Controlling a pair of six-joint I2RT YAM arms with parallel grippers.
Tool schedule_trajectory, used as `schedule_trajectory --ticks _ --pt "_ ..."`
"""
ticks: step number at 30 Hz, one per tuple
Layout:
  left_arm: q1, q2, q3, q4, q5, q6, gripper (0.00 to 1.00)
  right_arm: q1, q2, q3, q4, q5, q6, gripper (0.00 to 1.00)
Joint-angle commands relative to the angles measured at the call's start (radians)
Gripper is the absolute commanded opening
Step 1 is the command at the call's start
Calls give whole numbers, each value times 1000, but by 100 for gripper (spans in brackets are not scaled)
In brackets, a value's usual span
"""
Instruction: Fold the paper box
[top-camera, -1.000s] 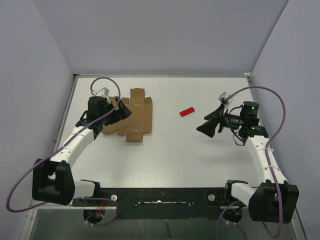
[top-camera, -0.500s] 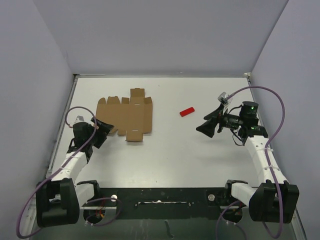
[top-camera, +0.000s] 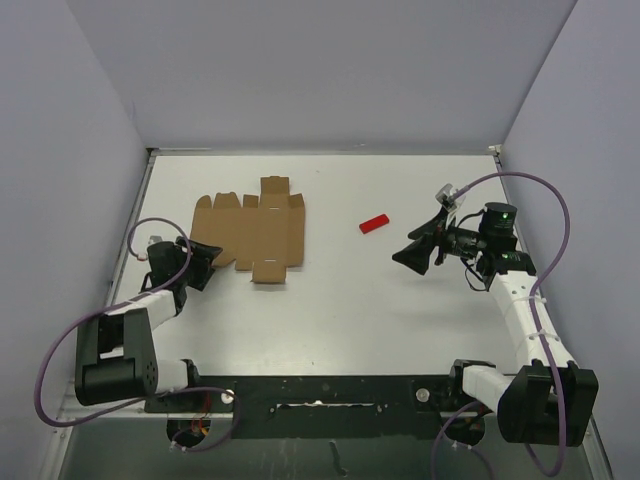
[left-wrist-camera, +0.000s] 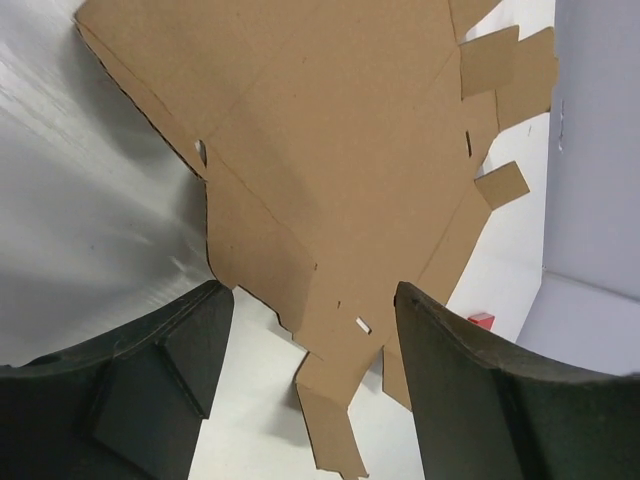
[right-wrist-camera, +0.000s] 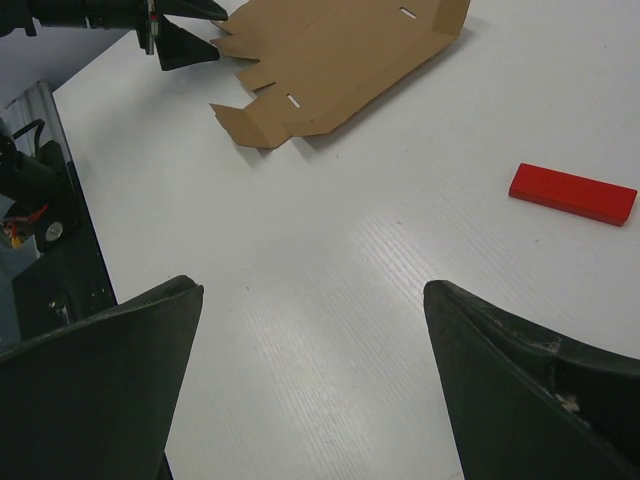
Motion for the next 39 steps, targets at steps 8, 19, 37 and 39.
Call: schedule_trajectory --ticks 8,19,37,39 --pt "22 176 25 181 -21 -46 47 11 2 18 35 4 -15 98" --pt "24 207 36 222 16 -36 9 12 0 19 34 7 -17 98" --pt "-46 -148 129 99 278 294 0 12 -9 10 55 -40 -23 98" --pt "-80 -152 156 85 310 340 0 13 -12 7 60 -54 -24 98"
